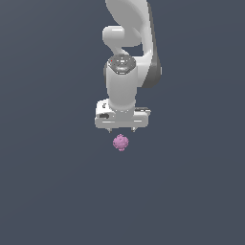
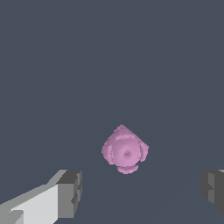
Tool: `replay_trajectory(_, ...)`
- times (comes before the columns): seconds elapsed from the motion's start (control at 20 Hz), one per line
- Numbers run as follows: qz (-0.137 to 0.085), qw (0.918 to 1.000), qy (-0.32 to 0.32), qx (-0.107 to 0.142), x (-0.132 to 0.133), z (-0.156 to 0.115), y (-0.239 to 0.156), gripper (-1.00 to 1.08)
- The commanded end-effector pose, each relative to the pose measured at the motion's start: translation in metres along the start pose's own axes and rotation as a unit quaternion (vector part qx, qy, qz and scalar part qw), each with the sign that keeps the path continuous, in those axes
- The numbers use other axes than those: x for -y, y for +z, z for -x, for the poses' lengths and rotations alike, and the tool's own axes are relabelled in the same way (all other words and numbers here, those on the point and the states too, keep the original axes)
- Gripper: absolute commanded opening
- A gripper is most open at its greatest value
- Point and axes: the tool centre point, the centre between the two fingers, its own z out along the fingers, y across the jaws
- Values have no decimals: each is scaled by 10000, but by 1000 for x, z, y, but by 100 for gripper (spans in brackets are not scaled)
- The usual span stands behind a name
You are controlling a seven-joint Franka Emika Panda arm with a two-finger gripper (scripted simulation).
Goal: Pick up the object and move it to a goal position.
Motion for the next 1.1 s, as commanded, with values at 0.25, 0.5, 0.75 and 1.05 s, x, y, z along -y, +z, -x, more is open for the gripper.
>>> replay_trajectory(0.25, 49, 9999, -139, -51, -1, -4, -5, 100)
replay_trajectory(0.5, 103, 9995, -289, -103, -2, -9, -10, 100)
replay_trajectory(0.75, 92, 9997, -207, -96, -1, -8, -7, 100)
replay_trajectory(1.05, 63, 9999, 122, -86, -1, -6, 2, 100)
